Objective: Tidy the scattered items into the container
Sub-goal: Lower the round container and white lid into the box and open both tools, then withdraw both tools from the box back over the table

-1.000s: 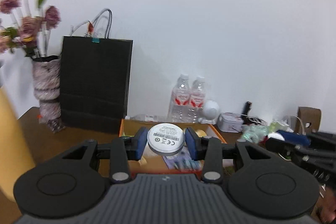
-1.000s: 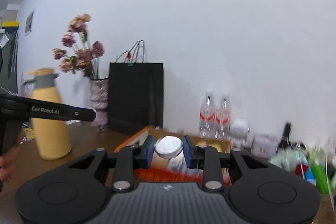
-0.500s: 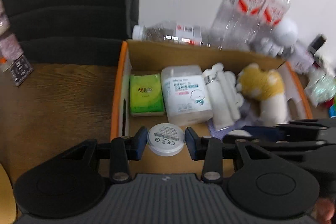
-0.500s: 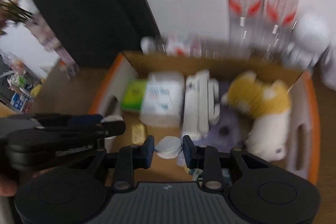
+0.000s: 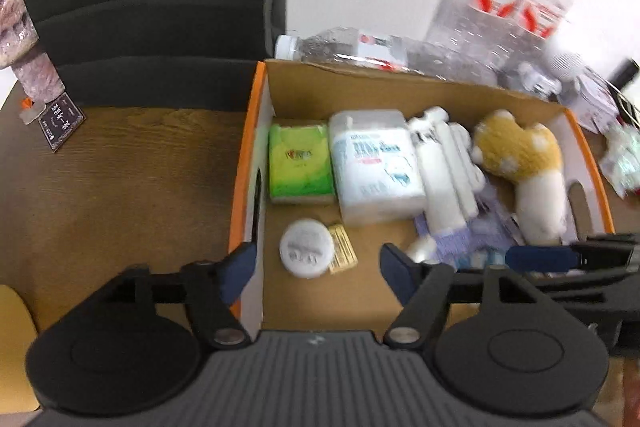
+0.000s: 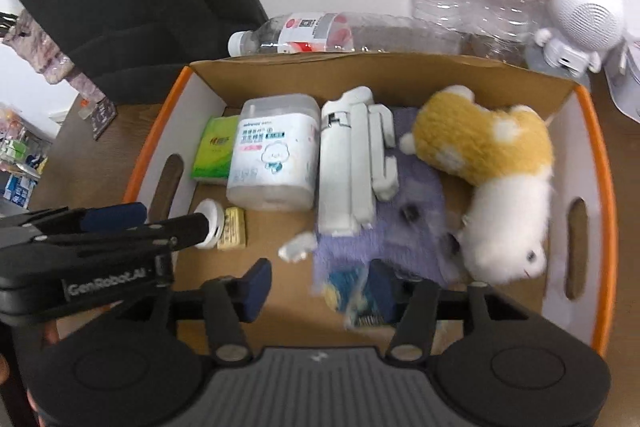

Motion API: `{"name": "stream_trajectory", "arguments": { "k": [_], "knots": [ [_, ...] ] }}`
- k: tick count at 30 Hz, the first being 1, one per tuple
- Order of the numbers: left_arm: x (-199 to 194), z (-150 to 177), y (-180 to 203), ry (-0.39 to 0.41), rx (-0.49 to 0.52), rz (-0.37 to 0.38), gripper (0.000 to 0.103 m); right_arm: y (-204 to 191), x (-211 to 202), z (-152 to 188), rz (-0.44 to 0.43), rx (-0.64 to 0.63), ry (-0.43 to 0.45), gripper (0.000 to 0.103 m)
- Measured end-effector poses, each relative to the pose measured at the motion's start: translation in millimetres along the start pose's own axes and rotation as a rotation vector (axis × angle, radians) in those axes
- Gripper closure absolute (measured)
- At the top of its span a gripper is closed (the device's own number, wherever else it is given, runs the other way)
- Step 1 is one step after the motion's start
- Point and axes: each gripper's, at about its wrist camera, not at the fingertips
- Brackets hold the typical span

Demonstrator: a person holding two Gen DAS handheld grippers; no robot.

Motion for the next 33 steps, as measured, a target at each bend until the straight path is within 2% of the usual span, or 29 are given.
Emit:
{"name": "stream_trajectory", "arguments": {
  "k": [1, 2, 4, 5, 9, 15, 19, 22, 24, 27, 30, 31, 33],
  "knots": [
    [-6.3, 3.2, 2.7, -0.002, 0.006, -0.004, 0.023, 0.6, -7.1, 4.0, -0.005, 0.002, 0.001, 0.049],
    [-12.7, 6.6, 5.4, -0.002, 0.01, -0.023, 0.014, 0.5, -13.9, 8.1, -0.001, 0.002, 0.003, 0.047],
    [-26.2, 13.7, 11.4, 0.011, 0.022, -0.078, 0.004, -2.2, -28.6, 17.2, 0.021, -0.006, 0.006, 0.044],
    [-33.5, 17.9, 13.8, 0.018, 0.029, -0.087, 0.002, -2.8, -37.5, 22.5, 0.032, -0.01, 0.007, 0.04],
    [-58.9, 36.8, 20.5, 0.032, 0.009, -0.062, 0.001, -2.9, -69.8, 46.0, 0.043, -0.028, 0.028, 0.027],
    [-89.4, 68.5, 40.1, 0.051, 0.015, -0.045, 0.001, 5.9, -100.6, 83.2, 0.049, -0.016, 0.072, 0.026],
    [-107.9, 91.0, 50.8, 0.122, 0.008, -0.038, 0.001, 11.6, -122.0, 110.9, 0.057, -0.004, 0.171, 0.018],
    [-117.2, 111.3, 57.5, 0.208, 0.011, -0.022, 0.0, 12.3, -137.6, 136.0, 0.064, -0.015, 0.269, 0.017],
    [-124.2, 133.6, 59.2, 0.295, -0.001, -0.032, 0.0, 15.2, -146.2, 154.6, 0.055, -0.023, 0.337, 0.017],
    [-139.0, 194.0, 65.1, 0.544, -0.023, -0.097, 0.0, 23.6, -155.0, 201.7, 0.05, -0.035, 0.51, 0.014],
    [-140.2, 268.4, 69.5, 0.779, 0.005, -0.112, 0.0, 32.0, -150.2, 262.9, 0.065, -0.063, 0.71, 0.011],
    [-134.8, 288.5, 70.7, 0.803, 0.008, -0.107, 0.0, 35.4, -145.4, 283.0, 0.063, -0.069, 0.756, 0.01],
    [-117.3, 321.8, 71.9, 0.747, 0.007, -0.099, 0.0, 41.9, -132.0, 314.1, 0.064, -0.069, 0.761, 0.006]
  ]
}}
Point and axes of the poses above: each gripper's, at about its wrist camera, not at the fingertips, and x roughly the way its jaws point, y to its right, z to its underside, and after that the axes turned 6 degrees about x, right-handed
